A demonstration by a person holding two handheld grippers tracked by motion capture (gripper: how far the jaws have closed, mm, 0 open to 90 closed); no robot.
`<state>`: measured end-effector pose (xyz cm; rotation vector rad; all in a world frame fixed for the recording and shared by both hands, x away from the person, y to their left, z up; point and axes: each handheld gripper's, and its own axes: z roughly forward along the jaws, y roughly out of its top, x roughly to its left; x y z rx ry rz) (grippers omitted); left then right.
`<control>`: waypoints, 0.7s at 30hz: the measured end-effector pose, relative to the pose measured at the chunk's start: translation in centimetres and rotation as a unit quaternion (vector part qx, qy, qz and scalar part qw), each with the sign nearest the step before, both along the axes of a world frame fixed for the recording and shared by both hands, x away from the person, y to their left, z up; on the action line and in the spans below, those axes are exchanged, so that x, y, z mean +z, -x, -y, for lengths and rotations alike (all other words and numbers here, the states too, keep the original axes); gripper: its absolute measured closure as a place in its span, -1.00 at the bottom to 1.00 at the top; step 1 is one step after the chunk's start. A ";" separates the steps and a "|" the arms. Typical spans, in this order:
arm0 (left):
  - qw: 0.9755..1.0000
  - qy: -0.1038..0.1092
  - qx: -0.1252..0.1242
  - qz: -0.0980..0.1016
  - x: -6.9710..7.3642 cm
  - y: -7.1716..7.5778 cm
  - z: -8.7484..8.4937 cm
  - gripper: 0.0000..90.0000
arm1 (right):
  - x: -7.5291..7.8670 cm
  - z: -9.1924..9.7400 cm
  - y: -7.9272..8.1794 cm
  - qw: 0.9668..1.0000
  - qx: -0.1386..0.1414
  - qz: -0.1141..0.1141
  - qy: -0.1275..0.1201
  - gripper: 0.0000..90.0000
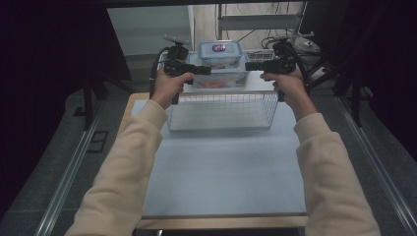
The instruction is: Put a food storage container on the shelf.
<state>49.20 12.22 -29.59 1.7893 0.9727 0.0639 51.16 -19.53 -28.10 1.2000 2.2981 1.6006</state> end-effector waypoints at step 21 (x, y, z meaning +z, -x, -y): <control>1.000 0.007 -0.003 -0.001 -0.2 1.6 -1.2 0.97 | -0.4 1.0 0.4 1.000 0.001 -0.001 -0.006 0.92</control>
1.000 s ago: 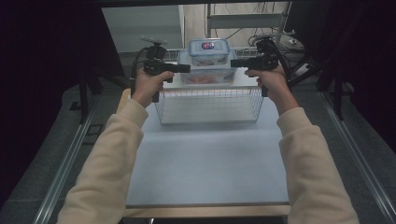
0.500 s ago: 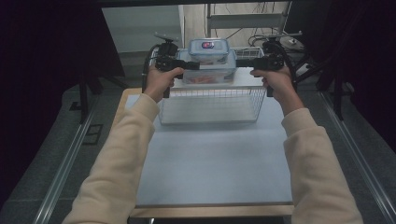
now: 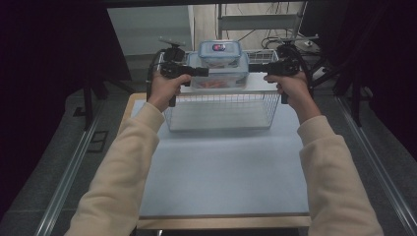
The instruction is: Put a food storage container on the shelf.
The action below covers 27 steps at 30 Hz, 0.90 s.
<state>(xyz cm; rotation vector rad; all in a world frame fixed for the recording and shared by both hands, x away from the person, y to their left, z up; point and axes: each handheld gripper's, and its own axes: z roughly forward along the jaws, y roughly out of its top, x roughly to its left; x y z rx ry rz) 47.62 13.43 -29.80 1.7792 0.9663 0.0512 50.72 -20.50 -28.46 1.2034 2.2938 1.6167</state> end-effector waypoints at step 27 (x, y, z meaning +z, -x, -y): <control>0.999 0.045 0.012 0.000 -5.2 5.7 -5.4 0.91 | -5.6 2.7 4.6 0.998 0.049 -0.021 -0.033 0.84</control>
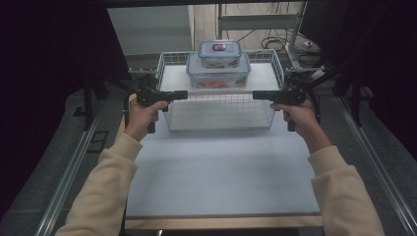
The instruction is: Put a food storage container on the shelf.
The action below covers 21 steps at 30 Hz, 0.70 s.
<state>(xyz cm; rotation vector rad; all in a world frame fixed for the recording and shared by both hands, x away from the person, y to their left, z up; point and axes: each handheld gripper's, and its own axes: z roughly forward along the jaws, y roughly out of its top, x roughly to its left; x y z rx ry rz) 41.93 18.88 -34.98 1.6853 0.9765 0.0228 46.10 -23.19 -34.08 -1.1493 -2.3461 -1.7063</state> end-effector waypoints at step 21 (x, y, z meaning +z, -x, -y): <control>1.000 -0.021 0.007 0.016 -5.2 4.7 -0.7 -0.29 | -5.2 1.4 4.5 1.000 0.002 -0.002 0.010 -0.02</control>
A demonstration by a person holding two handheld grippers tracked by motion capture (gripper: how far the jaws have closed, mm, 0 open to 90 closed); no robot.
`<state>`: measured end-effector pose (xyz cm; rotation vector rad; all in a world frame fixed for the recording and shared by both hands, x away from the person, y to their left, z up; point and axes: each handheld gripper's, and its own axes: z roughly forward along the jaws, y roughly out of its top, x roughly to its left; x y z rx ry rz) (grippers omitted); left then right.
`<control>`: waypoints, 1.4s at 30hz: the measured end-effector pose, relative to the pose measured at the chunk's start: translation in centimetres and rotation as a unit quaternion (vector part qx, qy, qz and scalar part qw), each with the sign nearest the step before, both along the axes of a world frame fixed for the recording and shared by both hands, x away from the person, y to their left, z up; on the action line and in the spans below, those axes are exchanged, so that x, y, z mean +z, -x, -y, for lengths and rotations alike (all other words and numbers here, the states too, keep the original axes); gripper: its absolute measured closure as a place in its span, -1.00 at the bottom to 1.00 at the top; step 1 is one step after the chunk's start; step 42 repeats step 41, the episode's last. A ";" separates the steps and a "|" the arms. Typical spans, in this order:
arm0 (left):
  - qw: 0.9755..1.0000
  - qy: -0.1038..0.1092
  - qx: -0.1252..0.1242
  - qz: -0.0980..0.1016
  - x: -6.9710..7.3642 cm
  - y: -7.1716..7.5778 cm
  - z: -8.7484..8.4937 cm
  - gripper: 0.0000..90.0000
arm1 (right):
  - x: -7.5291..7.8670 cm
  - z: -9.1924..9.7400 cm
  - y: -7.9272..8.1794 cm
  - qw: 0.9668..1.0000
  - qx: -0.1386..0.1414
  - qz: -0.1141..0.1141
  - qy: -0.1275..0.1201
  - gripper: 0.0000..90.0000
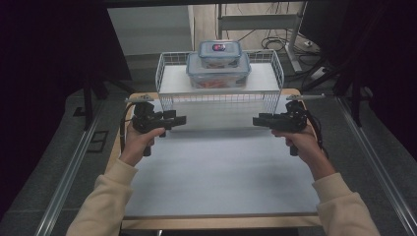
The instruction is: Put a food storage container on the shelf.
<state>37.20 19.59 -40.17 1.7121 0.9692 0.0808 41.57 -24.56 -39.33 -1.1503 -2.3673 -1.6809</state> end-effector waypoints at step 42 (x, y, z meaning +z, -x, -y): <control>0.999 -0.043 0.003 -0.027 -8.1 3.3 1.4 -0.43 | -8.2 2.8 4.4 0.999 -0.025 -0.024 0.037 -0.29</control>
